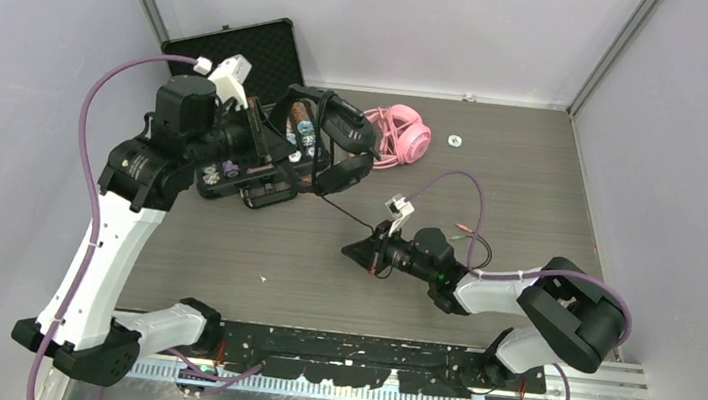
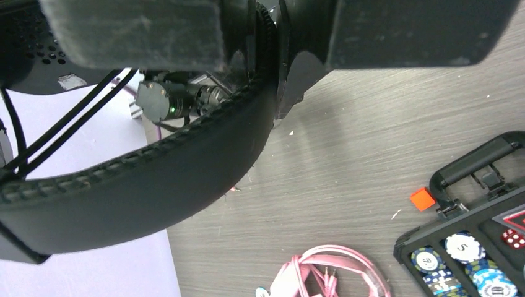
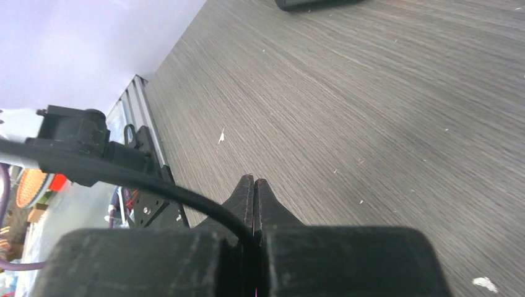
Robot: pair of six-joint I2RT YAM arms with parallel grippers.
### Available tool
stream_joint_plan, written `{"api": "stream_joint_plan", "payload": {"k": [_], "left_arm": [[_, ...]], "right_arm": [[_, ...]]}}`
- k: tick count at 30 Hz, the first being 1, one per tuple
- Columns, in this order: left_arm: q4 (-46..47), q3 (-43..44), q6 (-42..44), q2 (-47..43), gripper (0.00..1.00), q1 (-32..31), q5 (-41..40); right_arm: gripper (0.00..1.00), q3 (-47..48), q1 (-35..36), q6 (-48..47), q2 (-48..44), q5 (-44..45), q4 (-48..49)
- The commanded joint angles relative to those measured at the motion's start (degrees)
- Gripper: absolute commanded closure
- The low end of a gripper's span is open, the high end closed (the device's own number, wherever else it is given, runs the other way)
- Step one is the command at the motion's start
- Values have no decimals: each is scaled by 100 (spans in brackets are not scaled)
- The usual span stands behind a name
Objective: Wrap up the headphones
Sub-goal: Wrap the headphones cable around the headphones.
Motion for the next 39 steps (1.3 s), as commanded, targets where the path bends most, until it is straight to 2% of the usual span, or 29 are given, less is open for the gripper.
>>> {"api": "stream_joint_plan", "payload": {"k": [1, 6, 11, 15, 18, 22, 26, 31, 39], "left_arm": [[-128, 576, 823, 130, 100, 160, 1133], [-575, 720, 1767, 410, 100, 167, 1889], [-533, 288, 2697, 336, 100, 167, 2622], [-653, -135, 3393, 226, 100, 167, 2511], [-825, -401, 3962, 190, 100, 156, 2302], [-1061, -530, 4408, 272, 100, 73, 1809], [-1158, -607, 4741, 367, 100, -128, 1247], [-1354, -663, 5053, 593, 100, -569, 95], [-1565, -675, 4997, 1010, 100, -1043, -1697]], "right_arm": [[100, -66, -349, 269, -348, -362, 442], [100, 17, -836, 384, -627, -444, -30], [100, 261, -1499, 748, -623, -812, -306], [100, 515, -1915, 1036, -757, -1047, -566], [99, 790, -2131, 1090, -1015, -1089, -1161], [100, 1399, -2279, 852, -1338, -1212, -2391], [100, 2391, -2293, 373, -1489, -1329, -4130], [100, 3279, -2297, 176, -1500, -1683, -5518], [100, 3849, -2297, 413, -1647, -2569, -6195]]}}
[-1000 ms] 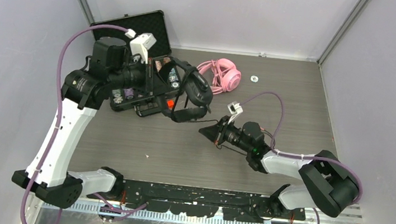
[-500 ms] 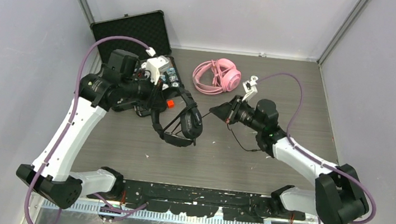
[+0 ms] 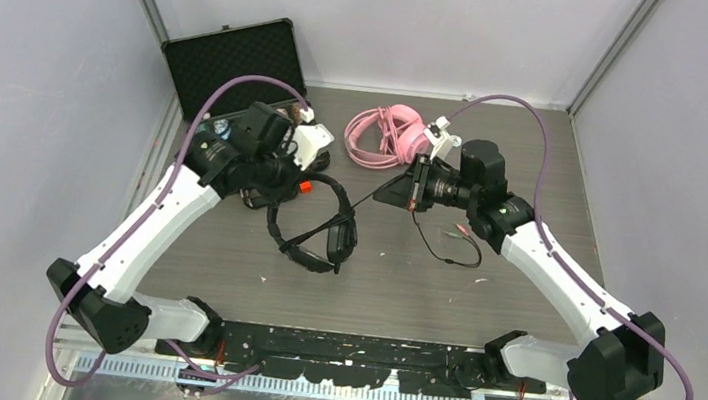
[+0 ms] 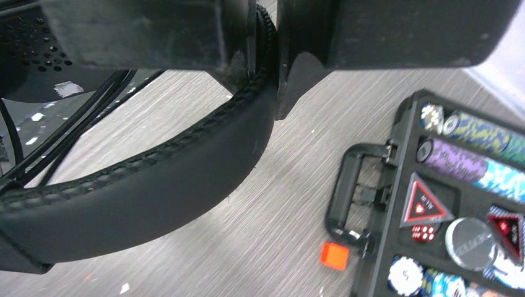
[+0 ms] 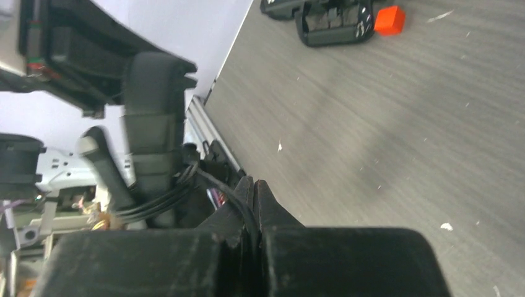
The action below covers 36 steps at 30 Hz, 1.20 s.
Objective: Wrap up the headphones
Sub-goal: Wrap the headphones cable around the headphones.
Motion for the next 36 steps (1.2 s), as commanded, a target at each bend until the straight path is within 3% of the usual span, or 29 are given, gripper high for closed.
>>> {"api": "stream_joint_plan", "payload": {"k": [1, 6, 9, 13, 19, 26, 30, 36], "left_arm": [[-545, 43, 102, 208, 100, -161, -1340], [-620, 208, -81, 545, 100, -270, -1724], [-506, 176, -137, 581, 100, -373, -1866], [-441, 164, -240, 624, 100, -410, -2104], [-263, 7, -409, 615, 100, -413, -2536], [-277, 249, -1667, 943, 100, -413, -2828], [343, -106, -2614, 845, 100, -415, -2460], [1135, -436, -3811, 541, 100, -411, -2617]], "right_arm": [[100, 473, -99, 135, -261, -586, -399], [99, 498, 82, 379, -318, -952, -338], [100, 328, 252, 766, -333, -1055, 178], [100, 162, 431, 1166, -434, -1019, 826], [100, 288, 681, 1322, -403, -855, 973], [100, 394, 1465, 1421, -76, -430, 1295], [99, 390, 1751, 1355, -26, 3, 1340], [100, 310, 2121, 1226, -56, 567, 1183]]}}
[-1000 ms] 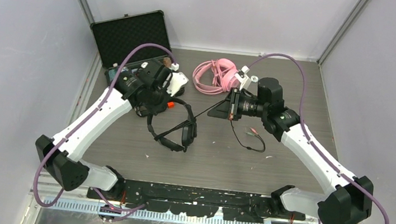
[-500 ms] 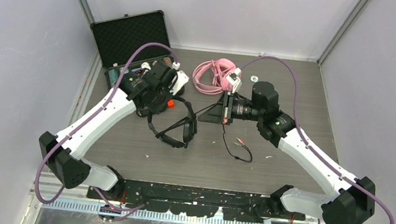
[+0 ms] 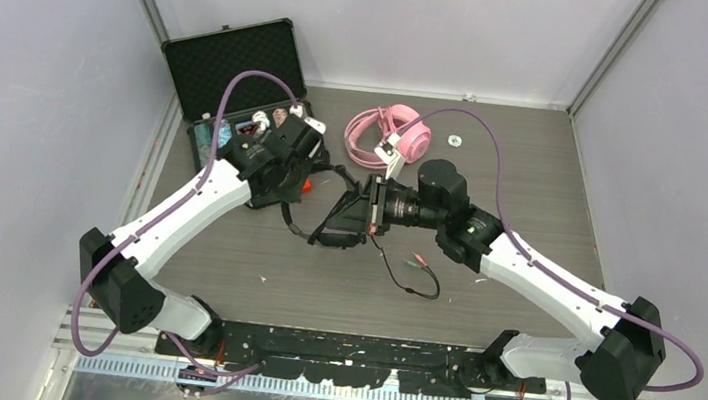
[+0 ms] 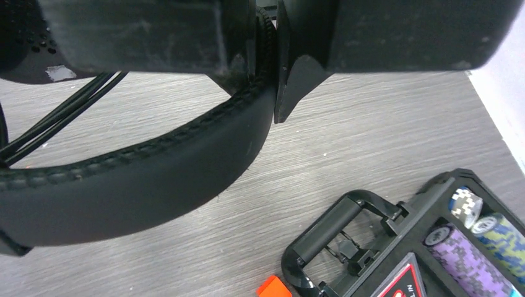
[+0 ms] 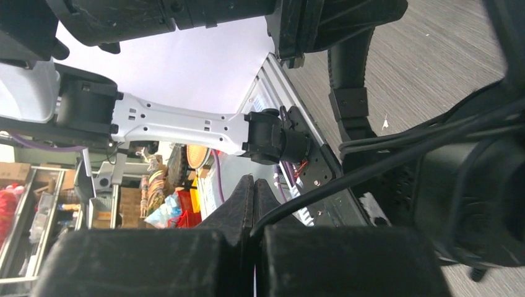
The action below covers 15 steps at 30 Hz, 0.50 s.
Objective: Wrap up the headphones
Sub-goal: Wrap the headphones cable around the headphones.
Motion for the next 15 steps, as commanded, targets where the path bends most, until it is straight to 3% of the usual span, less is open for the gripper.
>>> {"api": "stream_joint_plan", "payload": {"k": [1, 15], "left_arm": [[904, -107, -1418, -305, 100, 31, -269], [2245, -324, -3309, -823, 100, 347, 100]], "right_arm": [[100, 224, 367, -166, -155, 525, 421], [100, -492, 1184, -736, -407, 1491, 278]]}}
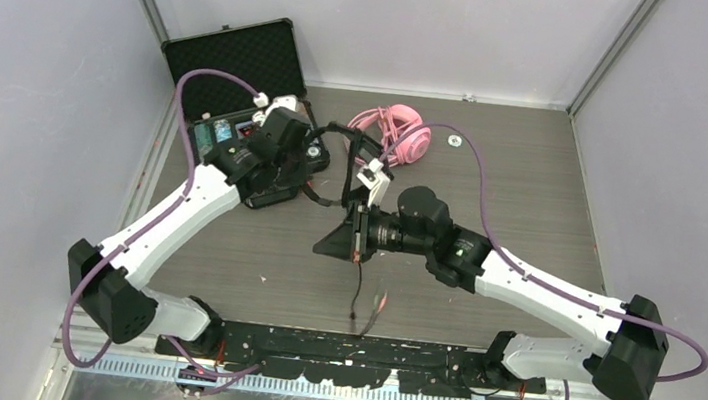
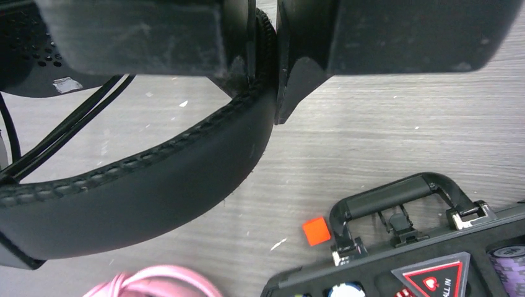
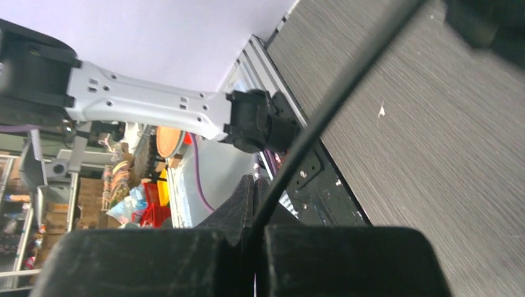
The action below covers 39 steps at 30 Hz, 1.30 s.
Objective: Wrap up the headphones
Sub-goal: Wrap the headphones cable around the headphones.
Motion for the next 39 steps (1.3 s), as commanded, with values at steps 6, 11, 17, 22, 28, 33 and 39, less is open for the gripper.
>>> {"api": "stream_joint_plan", "payload": {"k": [6, 11, 17, 22, 28, 33, 39], "left_arm": [[1160, 78, -1096, -791, 100, 319, 518], [1515, 15, -1101, -1066, 100, 341, 869], [1516, 120, -1121, -1258, 100, 342, 1059], [1463, 245, -1119, -1376, 100, 342, 1309], [1115, 603, -589, -1425, 100, 348, 1503], [672, 1035, -207, -1327, 100, 383, 1915], [234, 1453, 220, -1206, 100, 420, 2760]], "right_arm": [[99, -702, 168, -629, -507, 591, 409], [99, -1257, 168, -752, -436, 608, 1146], [100, -1764, 166, -826, -481, 821, 1985], [100, -1958, 169, -1004, -468, 1012, 2172], [99, -2166, 114, -1279, -504, 973, 2183], [100, -2373, -300, -1208, -513, 677, 2160], [99, -2846, -1124, -615, -414, 87, 2919]]}}
